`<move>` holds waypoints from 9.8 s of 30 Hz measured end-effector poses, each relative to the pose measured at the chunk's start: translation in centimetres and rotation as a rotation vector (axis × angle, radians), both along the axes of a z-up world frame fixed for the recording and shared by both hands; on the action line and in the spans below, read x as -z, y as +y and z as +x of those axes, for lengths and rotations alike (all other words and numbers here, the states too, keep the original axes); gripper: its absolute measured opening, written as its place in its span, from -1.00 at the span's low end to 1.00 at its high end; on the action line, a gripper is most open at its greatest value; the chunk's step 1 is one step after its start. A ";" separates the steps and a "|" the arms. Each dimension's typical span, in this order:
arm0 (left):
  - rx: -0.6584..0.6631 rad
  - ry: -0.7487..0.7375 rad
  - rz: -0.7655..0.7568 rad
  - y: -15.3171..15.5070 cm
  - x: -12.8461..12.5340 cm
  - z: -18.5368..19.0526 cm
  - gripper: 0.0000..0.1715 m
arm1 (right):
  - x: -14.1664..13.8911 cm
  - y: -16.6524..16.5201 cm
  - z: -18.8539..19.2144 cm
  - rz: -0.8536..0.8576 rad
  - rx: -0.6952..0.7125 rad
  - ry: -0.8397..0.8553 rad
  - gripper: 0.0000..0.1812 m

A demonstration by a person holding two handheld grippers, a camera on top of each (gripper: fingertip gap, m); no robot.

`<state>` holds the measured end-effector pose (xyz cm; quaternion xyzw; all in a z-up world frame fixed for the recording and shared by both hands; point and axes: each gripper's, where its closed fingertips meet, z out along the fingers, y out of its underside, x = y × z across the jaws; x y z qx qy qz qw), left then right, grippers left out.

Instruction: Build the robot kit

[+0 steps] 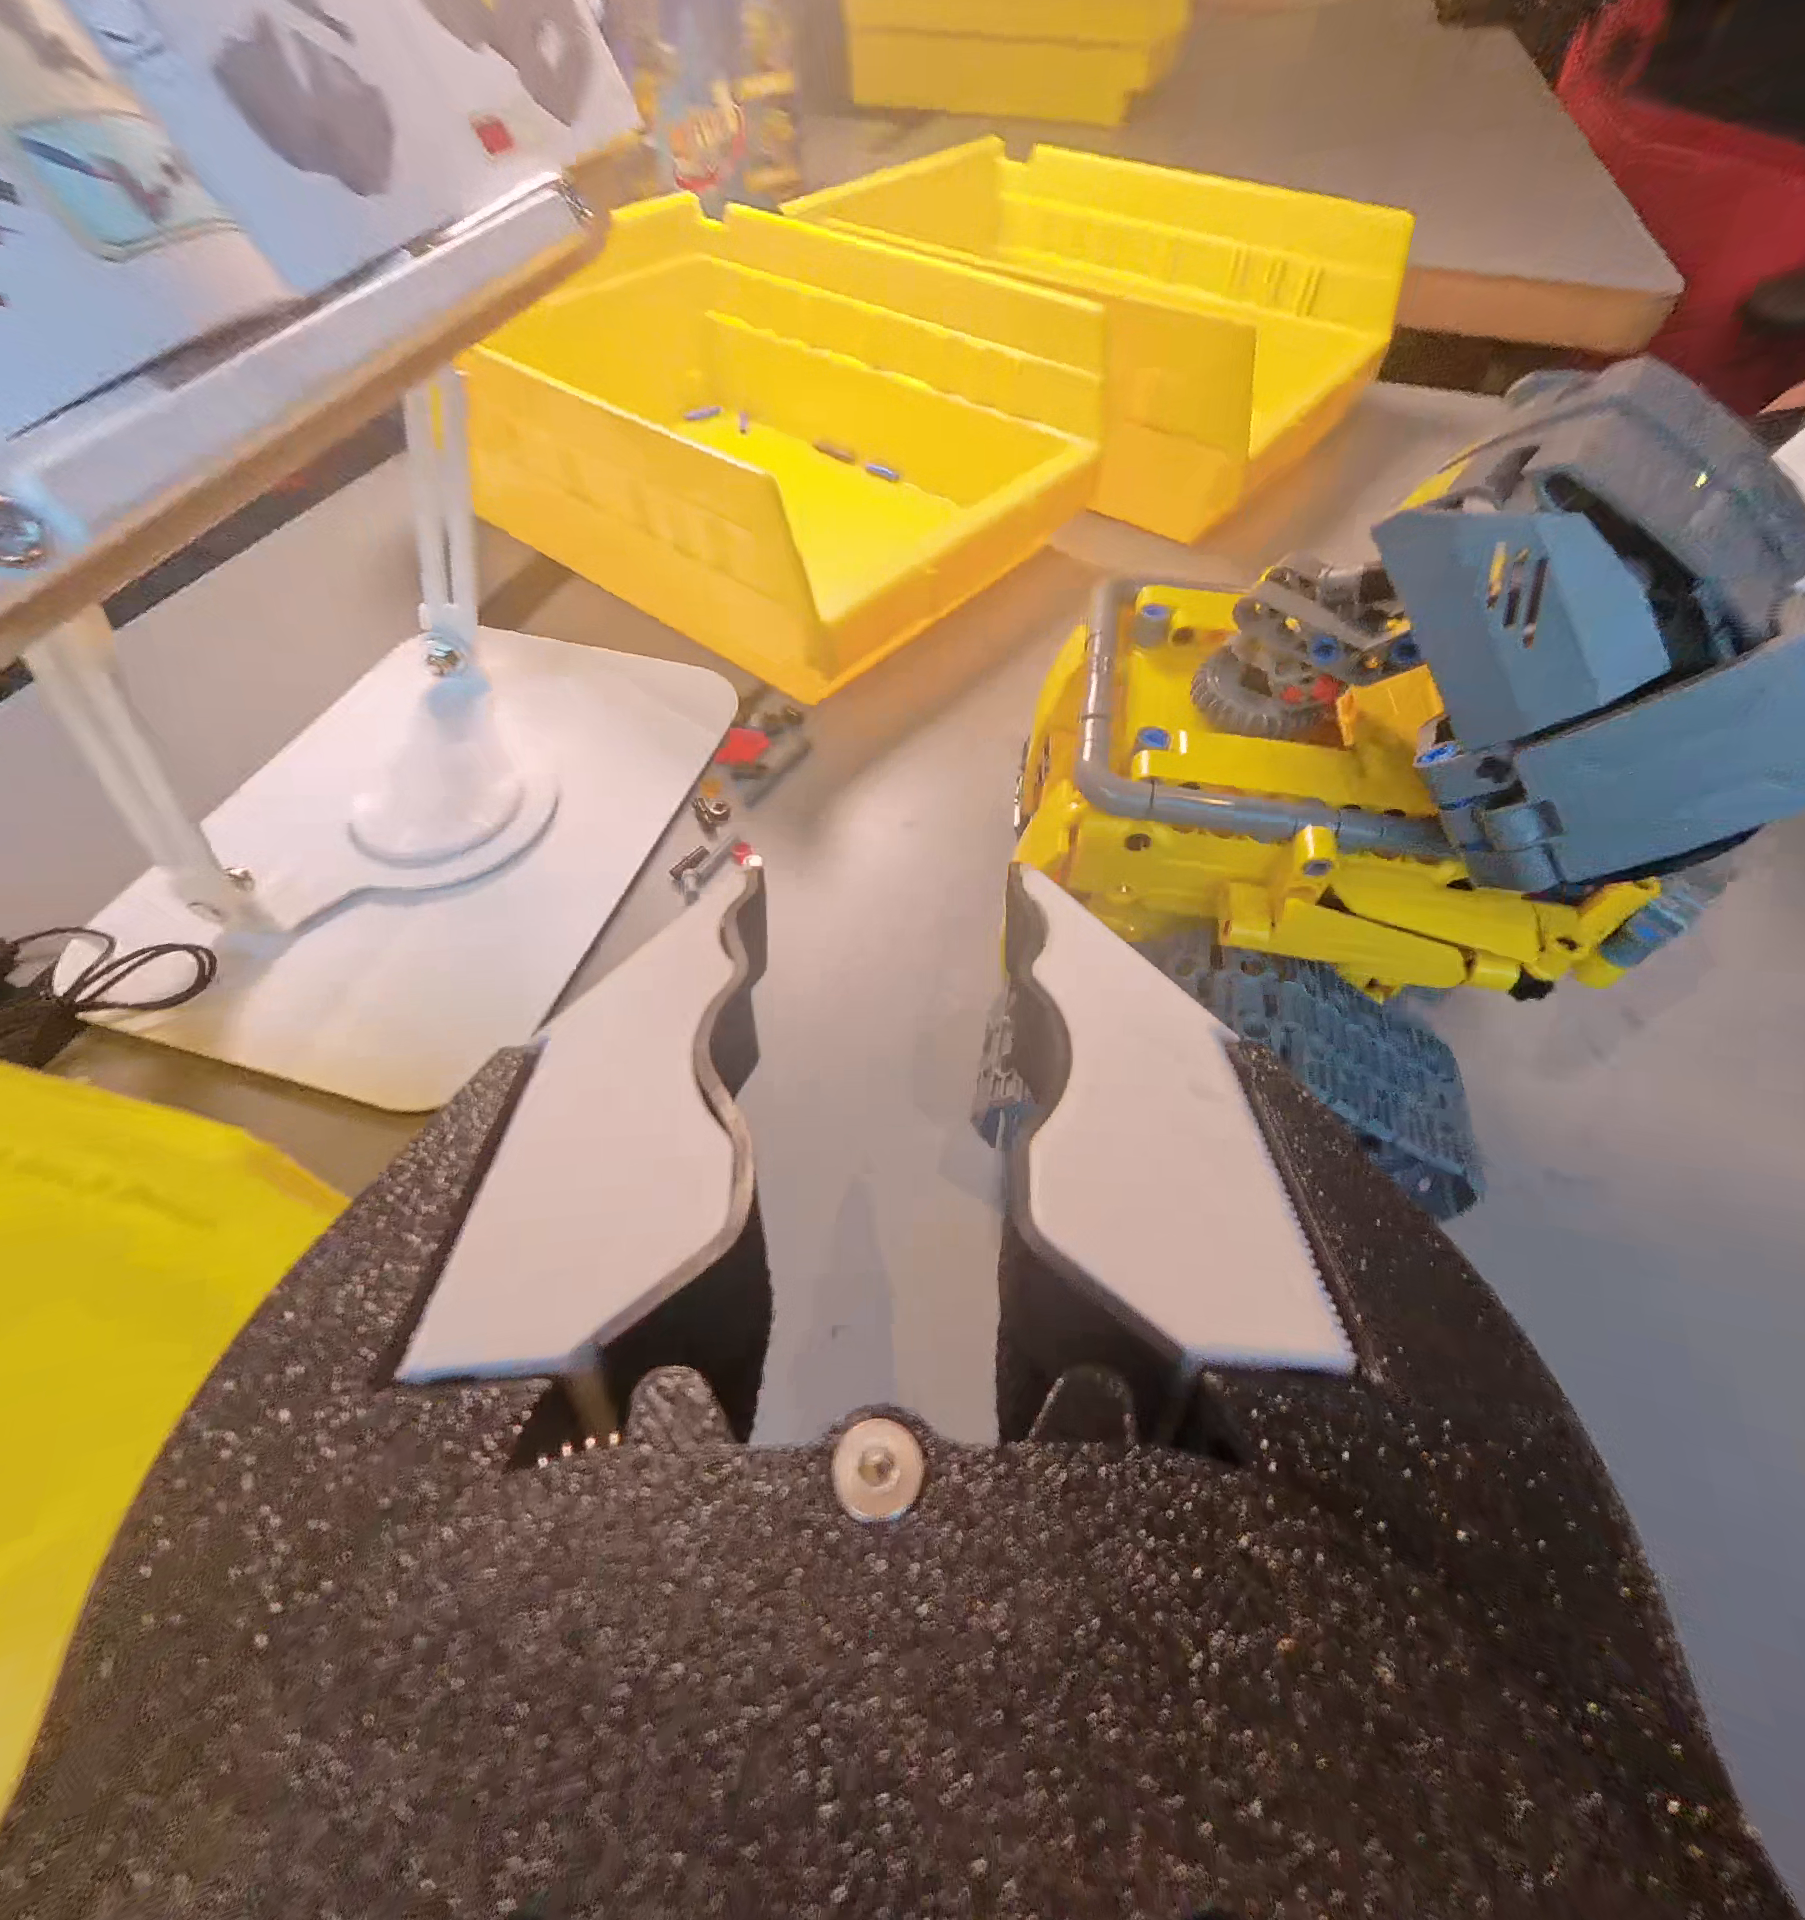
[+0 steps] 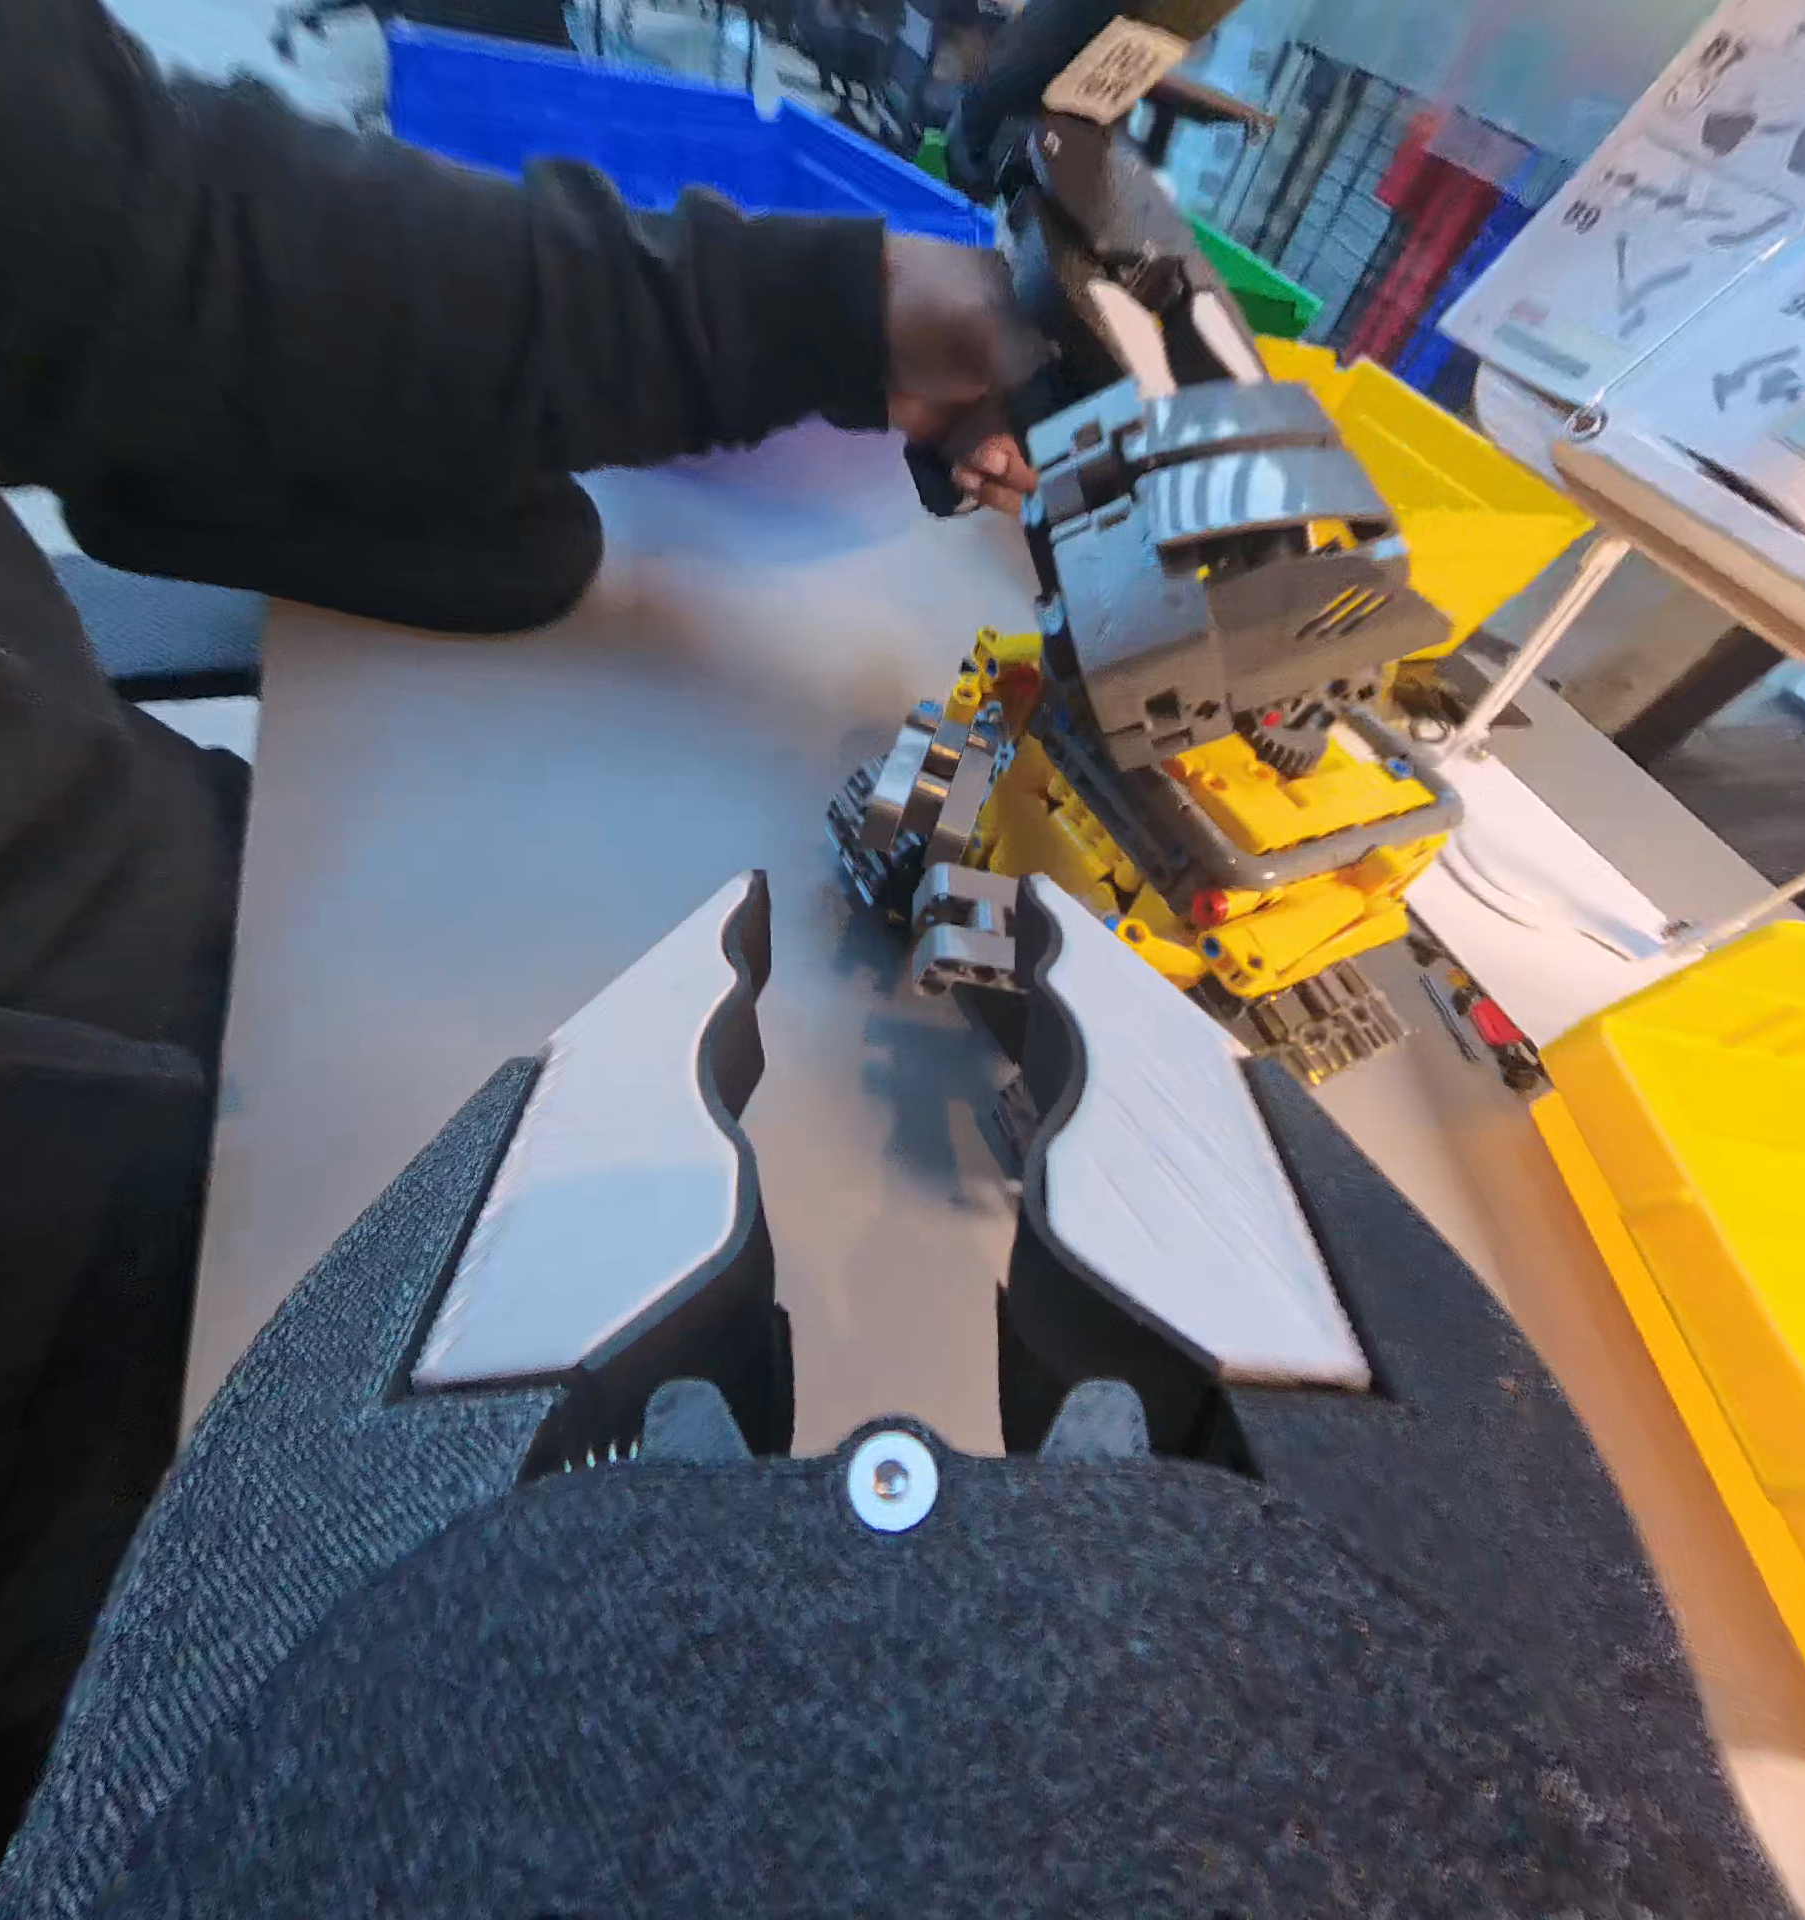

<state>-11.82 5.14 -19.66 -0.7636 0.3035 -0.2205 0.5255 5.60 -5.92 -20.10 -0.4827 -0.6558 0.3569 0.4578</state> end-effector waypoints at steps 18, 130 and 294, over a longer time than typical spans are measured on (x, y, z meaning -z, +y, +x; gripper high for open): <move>0.026 0.236 -0.046 -6.3 7.0 6.0 0.21 | -4.8 7.0 -7.3 0.089 -0.106 -0.031 -0.20; -0.332 -0.007 0.406 -5.5 -3.1 -2.7 -0.56 | 3.9 10.4 -13.9 -0.237 -0.128 0.003 0.11; -0.224 -0.141 0.304 -8.0 -5.0 -4.3 0.05 | 0.1 7.7 -15.7 -0.331 -0.312 0.046 0.03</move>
